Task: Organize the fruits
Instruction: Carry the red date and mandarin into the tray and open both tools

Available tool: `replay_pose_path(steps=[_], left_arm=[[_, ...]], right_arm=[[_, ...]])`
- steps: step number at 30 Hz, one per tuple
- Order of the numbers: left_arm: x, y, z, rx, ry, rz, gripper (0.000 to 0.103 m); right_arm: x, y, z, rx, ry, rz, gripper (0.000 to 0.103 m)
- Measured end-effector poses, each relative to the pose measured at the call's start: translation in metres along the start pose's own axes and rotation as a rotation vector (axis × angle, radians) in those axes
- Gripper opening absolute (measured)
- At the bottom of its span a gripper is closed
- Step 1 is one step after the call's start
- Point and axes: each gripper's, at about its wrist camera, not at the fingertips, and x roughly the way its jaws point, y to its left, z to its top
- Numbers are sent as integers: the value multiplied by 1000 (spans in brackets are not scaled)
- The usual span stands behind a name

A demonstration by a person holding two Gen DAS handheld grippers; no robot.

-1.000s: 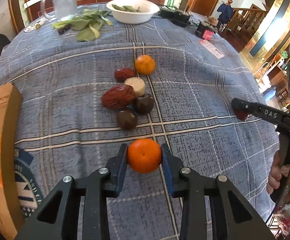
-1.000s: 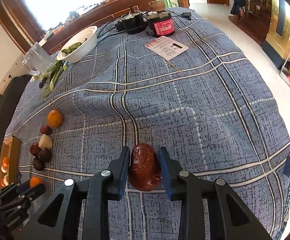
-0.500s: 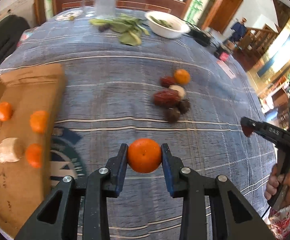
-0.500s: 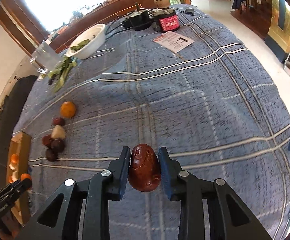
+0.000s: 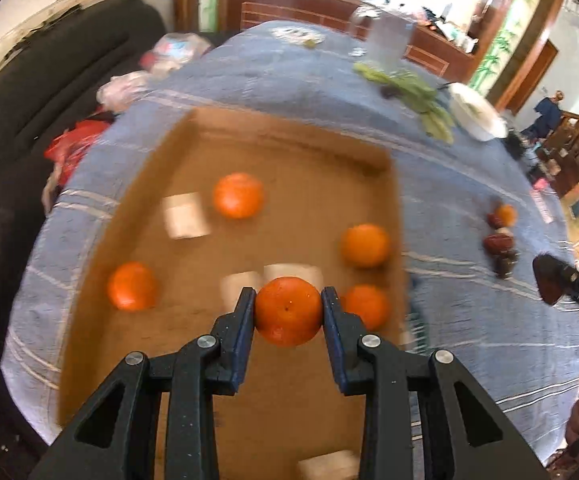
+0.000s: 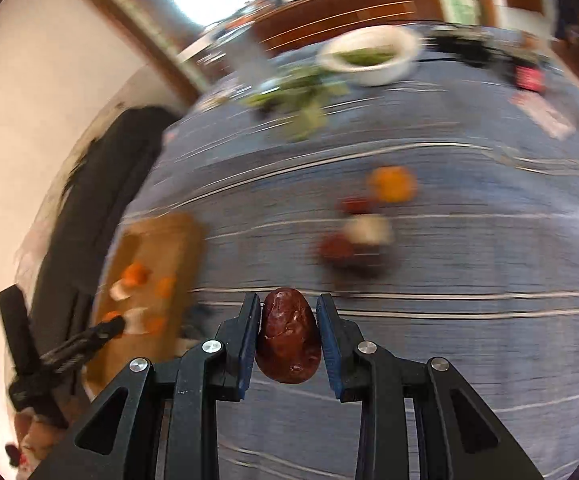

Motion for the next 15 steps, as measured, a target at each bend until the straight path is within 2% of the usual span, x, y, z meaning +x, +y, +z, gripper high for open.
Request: replay_pose_path(steps=[4,8,11,15], left_arm=[[7,25,-4,-20,25,4,32],[13,40,-6,-26,36,-18,33],[11,47,-6,-20,36,-19,33],[6,56,-3,-15,40,-13,33]], right_arm=[[37,73,-2,-91,62,59,32],[76,122,-6,-142,139,88,32],[104,147,-12,-153,190,91,32],[129,160,-17,-117,229,107,33]])
